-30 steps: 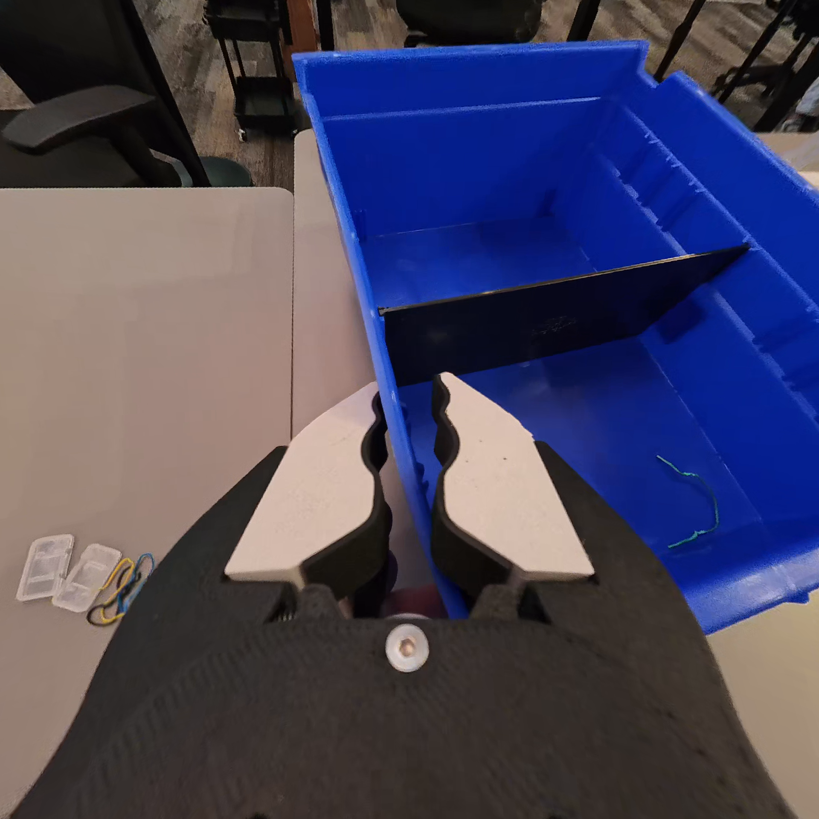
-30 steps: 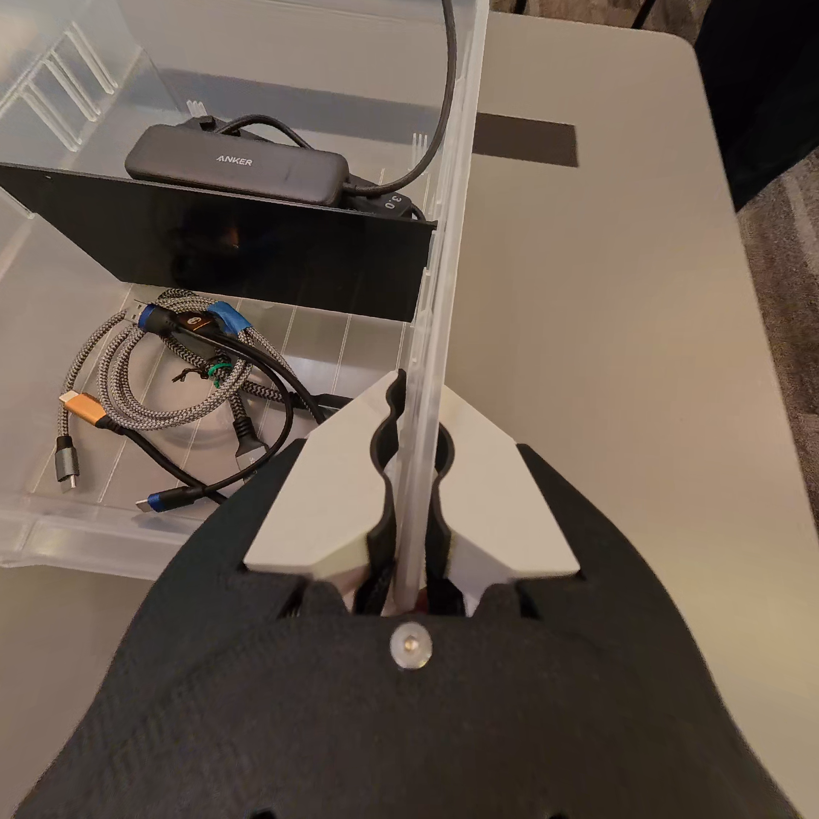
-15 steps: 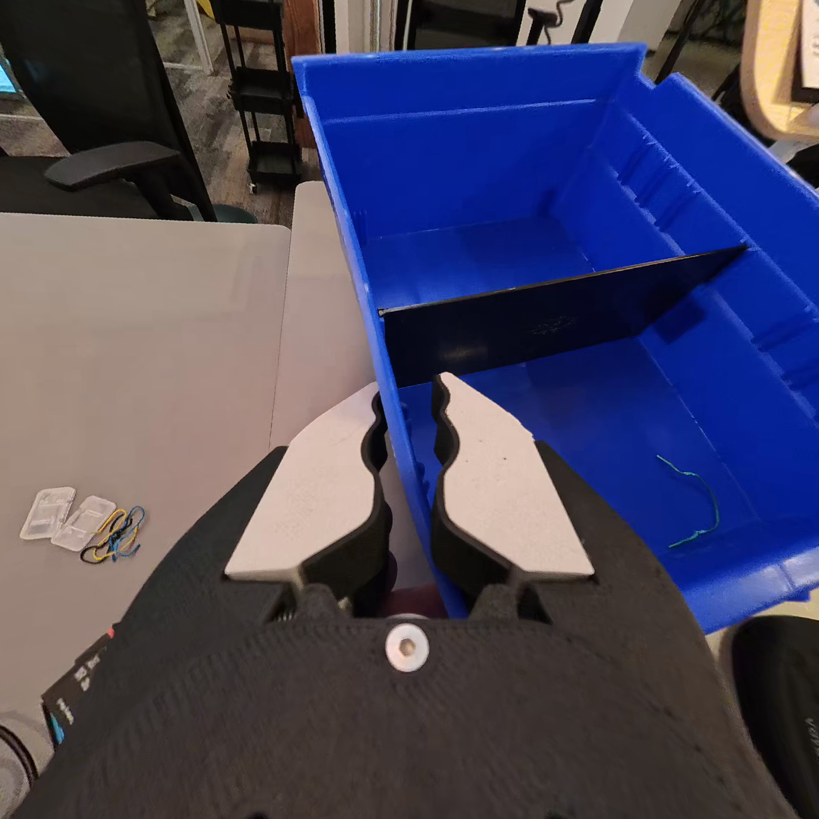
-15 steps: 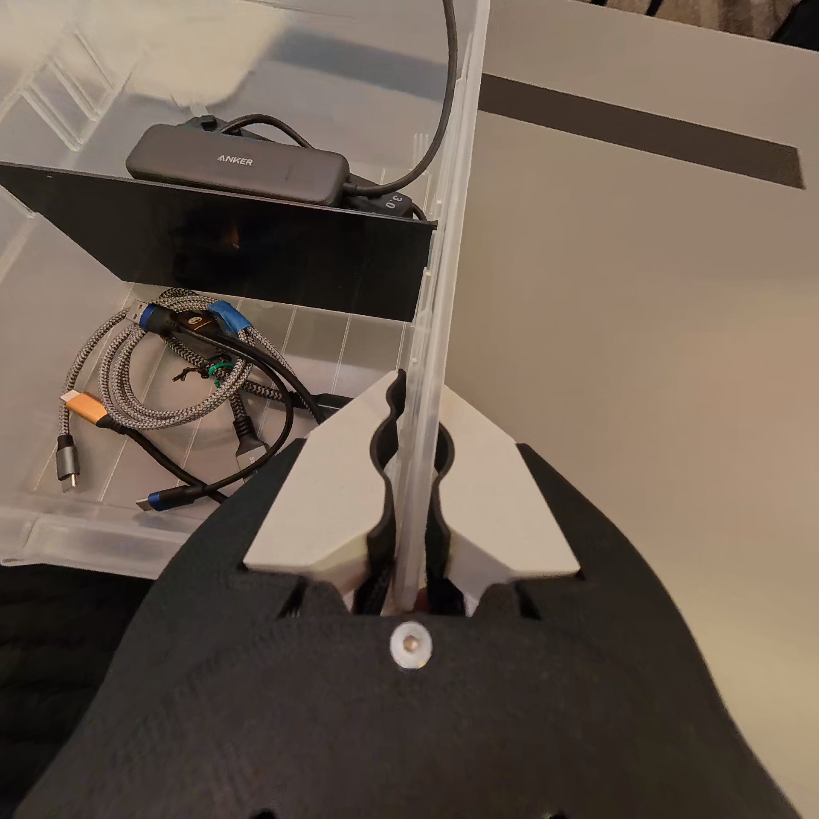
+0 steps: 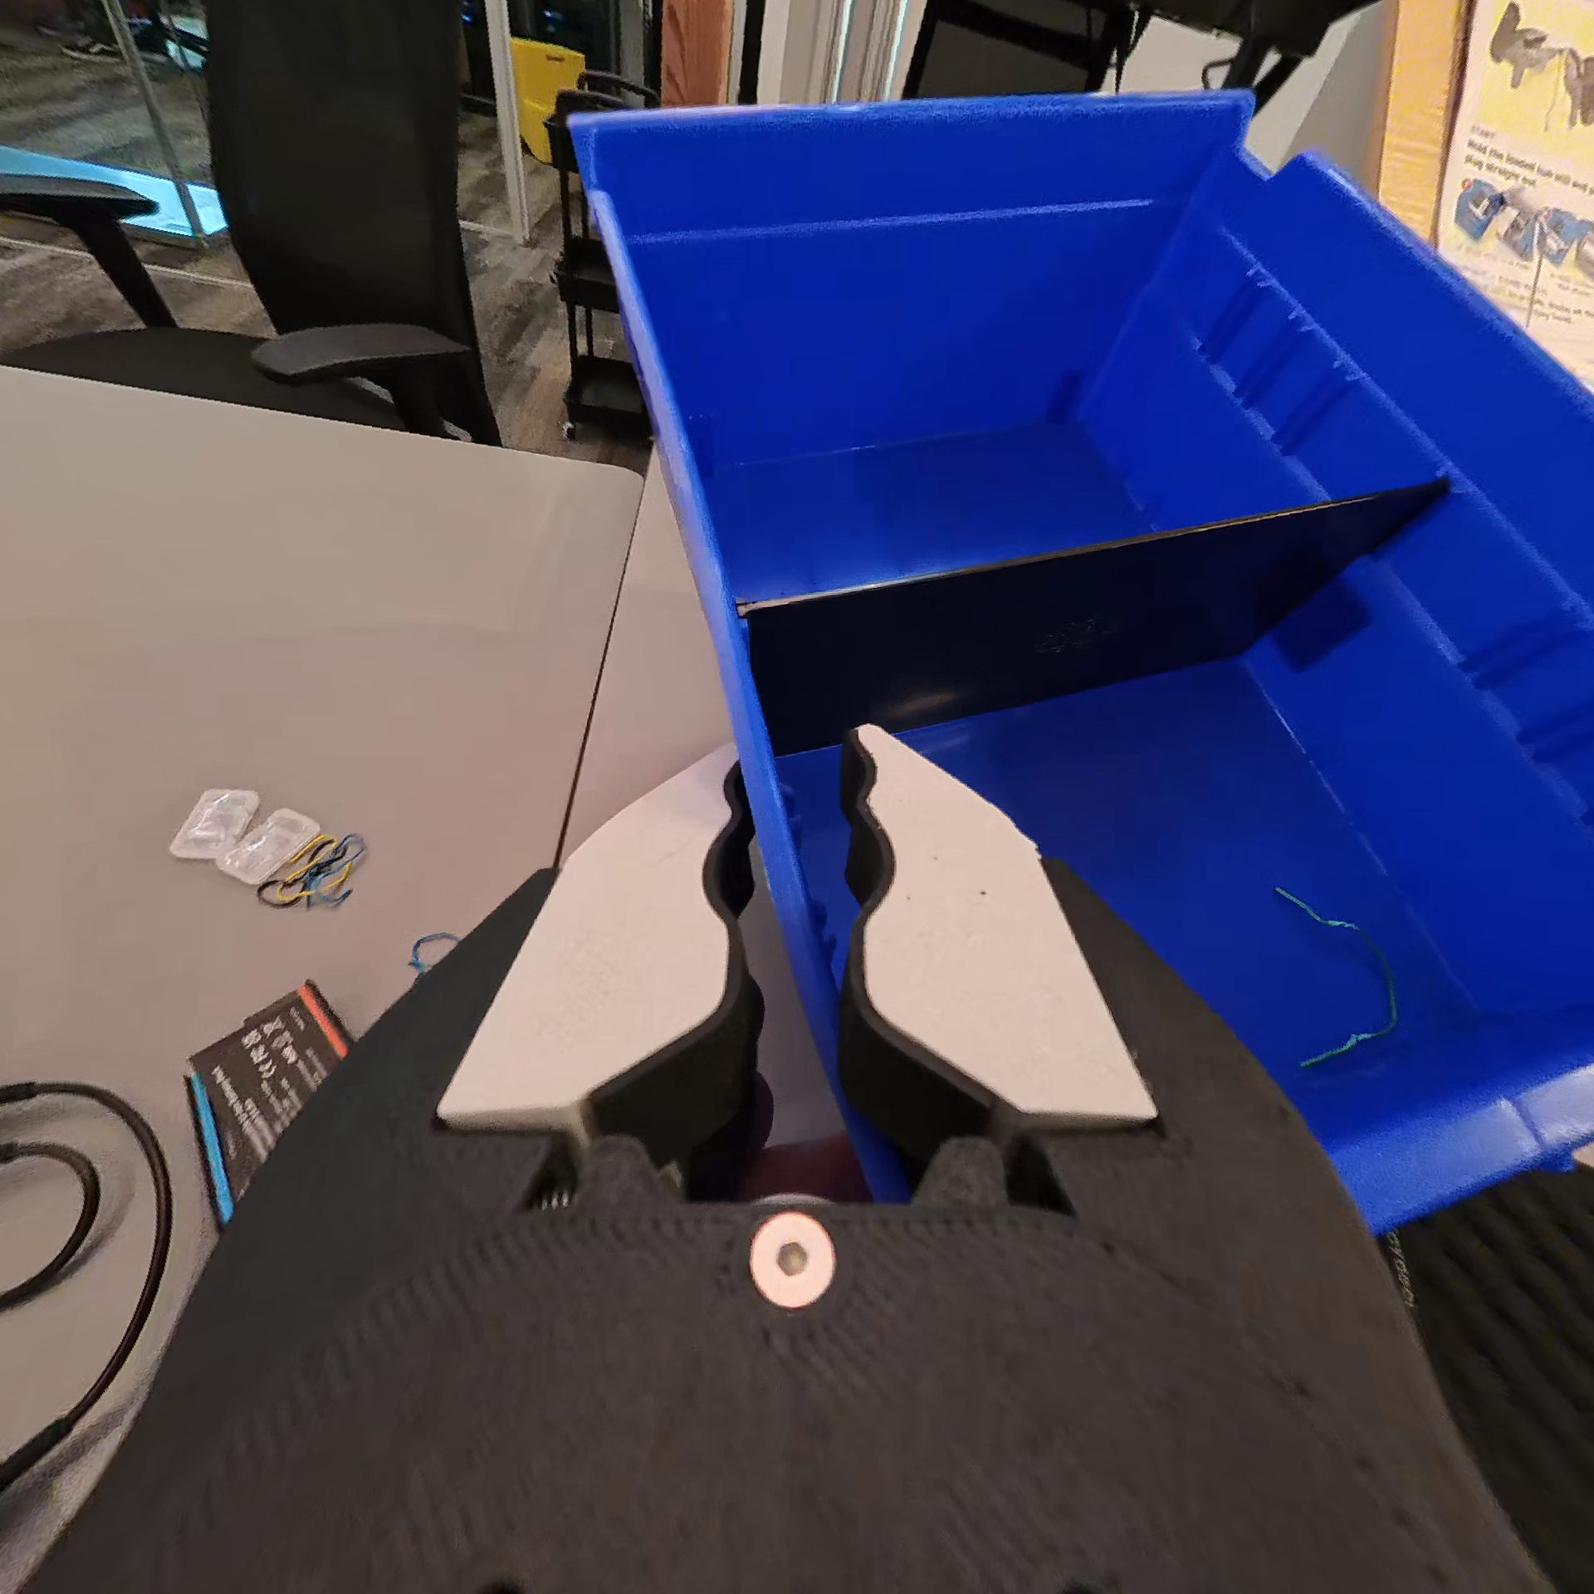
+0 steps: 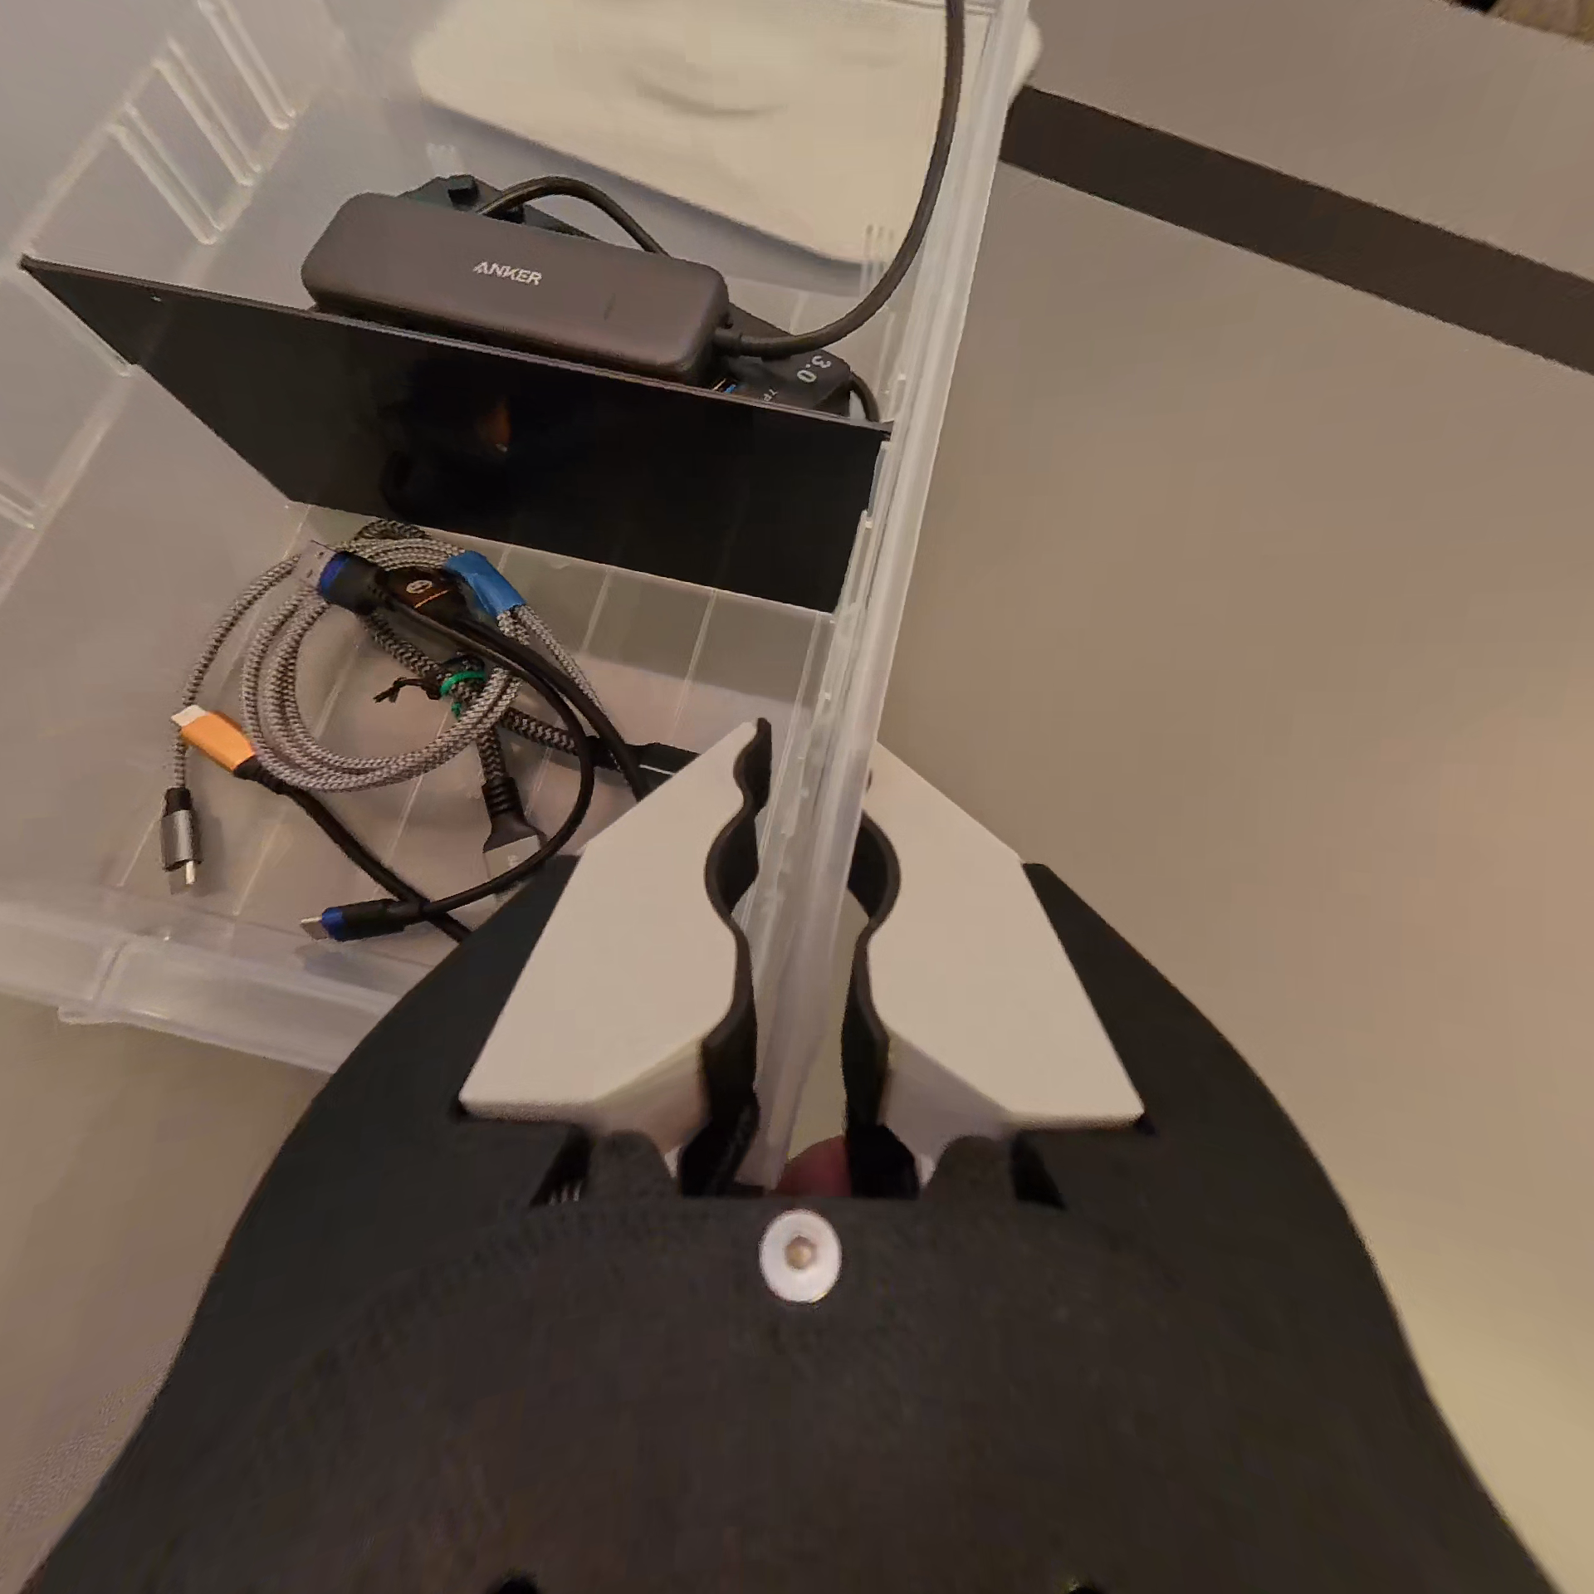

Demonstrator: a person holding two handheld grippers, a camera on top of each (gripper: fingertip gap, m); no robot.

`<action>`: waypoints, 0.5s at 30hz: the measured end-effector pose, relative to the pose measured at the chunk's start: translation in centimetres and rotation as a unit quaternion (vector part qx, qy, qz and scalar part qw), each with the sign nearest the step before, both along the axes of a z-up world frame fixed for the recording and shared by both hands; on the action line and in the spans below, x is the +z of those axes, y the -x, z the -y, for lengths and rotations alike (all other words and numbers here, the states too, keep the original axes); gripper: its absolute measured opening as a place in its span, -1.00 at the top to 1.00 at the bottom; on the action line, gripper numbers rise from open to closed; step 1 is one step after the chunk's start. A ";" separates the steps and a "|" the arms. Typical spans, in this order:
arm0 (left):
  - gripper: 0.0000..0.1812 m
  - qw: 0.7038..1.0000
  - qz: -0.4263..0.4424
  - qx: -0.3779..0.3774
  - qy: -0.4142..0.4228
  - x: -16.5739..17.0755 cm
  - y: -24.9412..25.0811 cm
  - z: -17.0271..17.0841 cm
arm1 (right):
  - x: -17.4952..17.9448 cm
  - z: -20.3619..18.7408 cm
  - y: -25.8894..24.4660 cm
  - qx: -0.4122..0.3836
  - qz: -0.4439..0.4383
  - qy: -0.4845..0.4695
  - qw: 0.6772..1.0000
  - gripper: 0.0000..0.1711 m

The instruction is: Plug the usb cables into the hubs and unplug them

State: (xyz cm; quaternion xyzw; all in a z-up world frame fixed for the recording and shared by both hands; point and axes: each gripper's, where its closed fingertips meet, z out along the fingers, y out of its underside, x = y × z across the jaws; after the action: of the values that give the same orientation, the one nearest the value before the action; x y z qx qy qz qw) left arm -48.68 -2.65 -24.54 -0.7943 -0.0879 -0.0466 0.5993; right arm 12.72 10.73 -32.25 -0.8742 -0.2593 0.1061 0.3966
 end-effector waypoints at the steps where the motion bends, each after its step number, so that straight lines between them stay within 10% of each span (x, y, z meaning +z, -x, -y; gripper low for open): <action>1: 0.80 1.000 0.004 0.004 -0.003 0.0 0.1 0.5 | 0.0 0.3 1.2 0.007 -0.007 0.007 1.000 0.81; 15: 0.80 0.998 0.020 0.050 -0.040 0.7 1.5 5.3 | 0.6 2.1 13.6 0.053 -0.069 0.030 0.996 0.57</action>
State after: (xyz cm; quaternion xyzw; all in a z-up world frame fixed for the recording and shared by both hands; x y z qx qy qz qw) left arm -50.18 -7.99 -23.81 -0.7635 -0.1375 -0.0355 0.6300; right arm -0.89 8.58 -31.61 -0.8616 -0.2735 0.1946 0.3807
